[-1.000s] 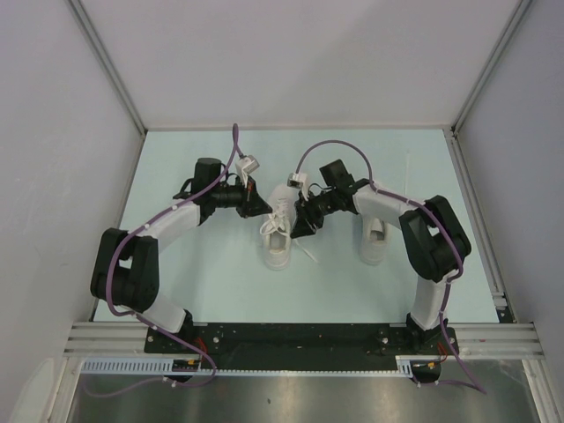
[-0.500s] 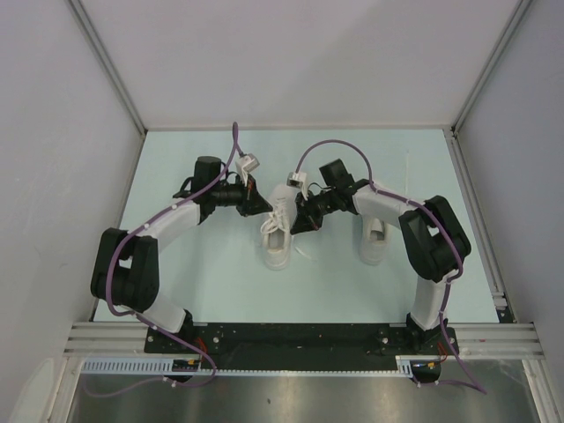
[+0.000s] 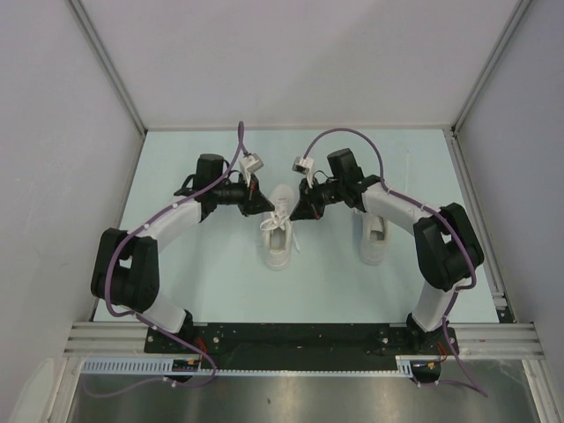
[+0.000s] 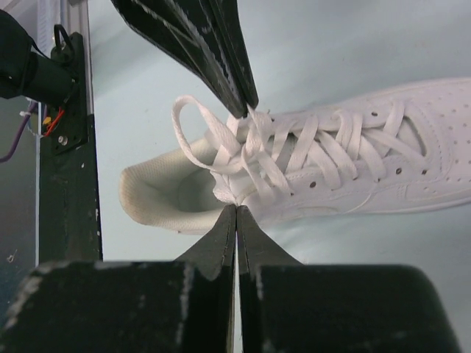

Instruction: Tie the shoes

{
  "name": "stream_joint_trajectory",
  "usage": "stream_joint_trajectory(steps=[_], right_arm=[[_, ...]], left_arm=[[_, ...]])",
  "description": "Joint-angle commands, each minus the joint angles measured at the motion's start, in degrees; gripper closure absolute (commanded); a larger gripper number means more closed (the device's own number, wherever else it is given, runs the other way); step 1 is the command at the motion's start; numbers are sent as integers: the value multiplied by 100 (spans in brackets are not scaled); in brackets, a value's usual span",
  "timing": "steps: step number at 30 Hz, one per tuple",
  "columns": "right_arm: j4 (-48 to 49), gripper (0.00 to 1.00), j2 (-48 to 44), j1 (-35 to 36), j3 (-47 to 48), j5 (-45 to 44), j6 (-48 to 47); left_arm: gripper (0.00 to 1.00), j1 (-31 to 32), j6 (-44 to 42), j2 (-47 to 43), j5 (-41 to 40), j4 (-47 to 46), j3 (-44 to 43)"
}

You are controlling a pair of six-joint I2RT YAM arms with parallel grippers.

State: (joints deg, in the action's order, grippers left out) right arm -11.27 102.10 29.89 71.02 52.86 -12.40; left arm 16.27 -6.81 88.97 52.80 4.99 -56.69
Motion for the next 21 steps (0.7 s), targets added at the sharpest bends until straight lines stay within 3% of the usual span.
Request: stream_joint_trajectory(steps=[1,21], right_arm=[[686,100,-235,35,-1,-118,361],[1390,100,204,316,122,-241,1135]], left_arm=[[100,60,-330,-81,240,46,-185],[100,60,373,-204,460,-455,-18]])
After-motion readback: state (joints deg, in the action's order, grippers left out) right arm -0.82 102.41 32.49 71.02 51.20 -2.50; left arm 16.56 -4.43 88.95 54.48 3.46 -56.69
